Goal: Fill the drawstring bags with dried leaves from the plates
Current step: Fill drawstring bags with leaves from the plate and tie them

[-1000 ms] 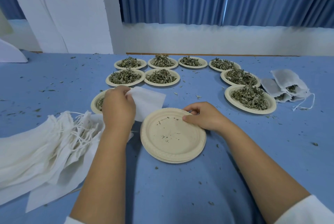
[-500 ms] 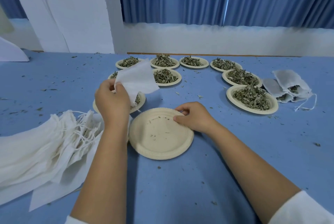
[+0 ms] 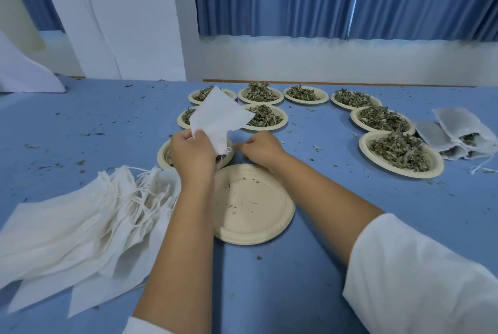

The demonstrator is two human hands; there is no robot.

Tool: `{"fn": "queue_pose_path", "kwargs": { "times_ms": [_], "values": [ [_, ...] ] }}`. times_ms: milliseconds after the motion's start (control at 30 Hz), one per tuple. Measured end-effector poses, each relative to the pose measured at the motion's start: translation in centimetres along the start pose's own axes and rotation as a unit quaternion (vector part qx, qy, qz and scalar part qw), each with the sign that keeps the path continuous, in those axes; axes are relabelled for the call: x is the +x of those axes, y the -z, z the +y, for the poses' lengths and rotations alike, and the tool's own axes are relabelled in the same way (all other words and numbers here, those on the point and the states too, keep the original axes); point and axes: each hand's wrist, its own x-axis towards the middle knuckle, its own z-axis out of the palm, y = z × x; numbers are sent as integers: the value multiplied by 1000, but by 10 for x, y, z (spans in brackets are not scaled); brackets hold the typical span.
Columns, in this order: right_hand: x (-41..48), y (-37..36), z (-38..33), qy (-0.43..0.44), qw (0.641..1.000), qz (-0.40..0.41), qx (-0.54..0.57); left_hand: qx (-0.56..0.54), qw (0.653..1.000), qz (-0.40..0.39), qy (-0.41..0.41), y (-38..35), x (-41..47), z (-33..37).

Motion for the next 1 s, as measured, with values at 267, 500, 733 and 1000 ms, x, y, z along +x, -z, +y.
{"fn": "queue_pose_path", "kwargs": {
  "times_ms": [267, 500, 733, 1000],
  "values": [
    [20, -20, -12, -55, 995, 20, 80, -108, 990, -34, 83, 1, 5, -2],
    [22, -6, 1, -115, 973, 56, 190, -126, 986, -75, 77, -1, -2, 2],
    [16, 27, 25, -135, 952, 117, 247, -118, 987, -81, 69, -8, -8, 0],
    [-5, 74, 62, -146, 934, 186, 267, -135, 984, -81, 87, -15, -14, 2]
  ]
}}
